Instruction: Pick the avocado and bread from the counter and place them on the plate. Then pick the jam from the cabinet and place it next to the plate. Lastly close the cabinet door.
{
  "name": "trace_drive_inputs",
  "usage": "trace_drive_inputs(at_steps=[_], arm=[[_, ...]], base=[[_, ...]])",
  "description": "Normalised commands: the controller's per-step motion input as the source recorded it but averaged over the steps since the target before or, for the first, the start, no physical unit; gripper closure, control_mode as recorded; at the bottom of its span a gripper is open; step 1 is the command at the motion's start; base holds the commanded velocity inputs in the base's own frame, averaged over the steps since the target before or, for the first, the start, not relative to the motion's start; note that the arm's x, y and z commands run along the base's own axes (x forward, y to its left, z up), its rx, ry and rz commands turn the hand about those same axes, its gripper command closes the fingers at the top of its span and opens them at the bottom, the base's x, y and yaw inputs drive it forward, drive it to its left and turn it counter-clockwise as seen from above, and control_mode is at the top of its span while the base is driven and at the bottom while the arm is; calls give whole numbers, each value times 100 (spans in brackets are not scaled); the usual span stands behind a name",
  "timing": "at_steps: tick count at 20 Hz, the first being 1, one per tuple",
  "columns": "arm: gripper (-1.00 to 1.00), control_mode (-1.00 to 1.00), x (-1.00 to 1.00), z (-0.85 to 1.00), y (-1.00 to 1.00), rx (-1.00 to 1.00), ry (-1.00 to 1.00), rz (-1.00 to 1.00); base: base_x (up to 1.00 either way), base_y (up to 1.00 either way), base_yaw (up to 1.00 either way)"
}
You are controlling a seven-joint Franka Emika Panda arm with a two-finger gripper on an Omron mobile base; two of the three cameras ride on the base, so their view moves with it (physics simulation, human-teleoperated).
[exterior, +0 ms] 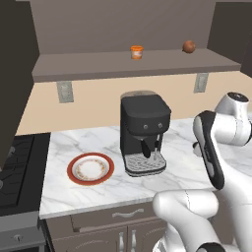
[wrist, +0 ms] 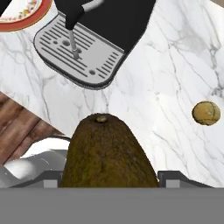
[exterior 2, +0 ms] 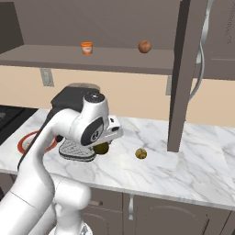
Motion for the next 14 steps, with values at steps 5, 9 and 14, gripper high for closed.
trace_drive_inputs(at_steps=[5, 9, 14], arm=[[100, -100, -8, 22, 44, 0, 5, 0], [100, -100, -6, 19, 41, 0, 5, -1], [100, -100, -5, 14, 40, 0, 5, -4]], base=[[0, 0, 0], [0, 0, 0], [0, 0, 0]])
